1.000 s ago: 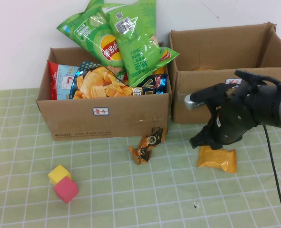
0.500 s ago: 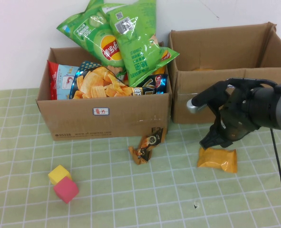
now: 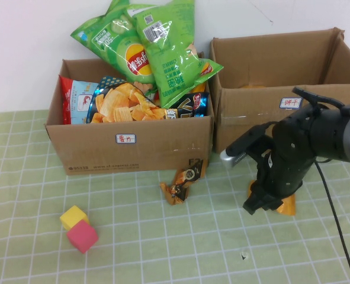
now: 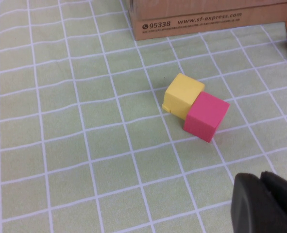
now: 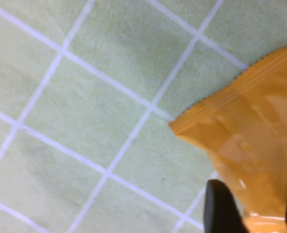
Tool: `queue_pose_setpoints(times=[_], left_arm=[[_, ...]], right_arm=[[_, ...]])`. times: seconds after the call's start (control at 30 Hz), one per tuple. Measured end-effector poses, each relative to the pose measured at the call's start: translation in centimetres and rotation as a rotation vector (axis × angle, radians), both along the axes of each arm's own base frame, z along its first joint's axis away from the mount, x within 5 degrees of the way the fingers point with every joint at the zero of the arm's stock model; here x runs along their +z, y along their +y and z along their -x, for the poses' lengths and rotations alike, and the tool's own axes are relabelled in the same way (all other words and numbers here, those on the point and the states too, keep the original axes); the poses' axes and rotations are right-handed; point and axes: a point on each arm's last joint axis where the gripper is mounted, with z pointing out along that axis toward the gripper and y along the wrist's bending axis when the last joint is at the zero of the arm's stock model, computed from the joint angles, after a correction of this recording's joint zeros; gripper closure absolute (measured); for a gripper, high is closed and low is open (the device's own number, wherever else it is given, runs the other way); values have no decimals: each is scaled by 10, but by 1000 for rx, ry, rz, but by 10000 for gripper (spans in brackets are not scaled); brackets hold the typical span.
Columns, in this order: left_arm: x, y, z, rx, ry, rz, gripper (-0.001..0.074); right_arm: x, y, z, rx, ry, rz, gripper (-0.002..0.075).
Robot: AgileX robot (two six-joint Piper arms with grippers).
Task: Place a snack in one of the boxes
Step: Pick up the biscuit
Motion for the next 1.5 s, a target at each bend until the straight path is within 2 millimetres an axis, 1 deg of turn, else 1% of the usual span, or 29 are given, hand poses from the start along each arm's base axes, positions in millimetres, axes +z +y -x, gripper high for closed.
queue_pose_setpoints(times=[0.1,0.27,0.33,0.5,0.73,0.93,1.03,1.13,1.23,1.33,1.4,1.5], left_arm=[[0,0,0,0,0,0,737],[0,0,0,0,0,0,738],[0,0,0,0,1,0,737],[0,0,0,-1,2,0,737],[0,0,0,-1,3,0,737],[0,0,0,-1,3,0,737],[0,0,0,-1,3,0,738],[0,0,0,-1,3,0,737],[0,0,0,-1,3,0,737],[0,0,0,-1,3,0,737],[0,0,0,-1,3,0,737],[0,0,0,-1,3,0,737]], right_arm=[[0,-1,-1,28,-9,23,408],[-5,-4,-5,41,-38,73,281],[-9,-5,-7,42,-49,86,242],[-21,-2,-12,46,-71,76,216],[-27,-2,-12,35,-64,74,214],[-27,-3,-12,32,-62,84,214],[-27,-4,-12,32,-56,94,245],[-25,-4,-11,28,-53,97,313],[-19,-5,-10,25,-58,98,345],[-13,-6,-9,13,-63,96,350],[-4,-7,-8,-5,-79,84,351],[18,-8,-7,-15,-125,56,351]])
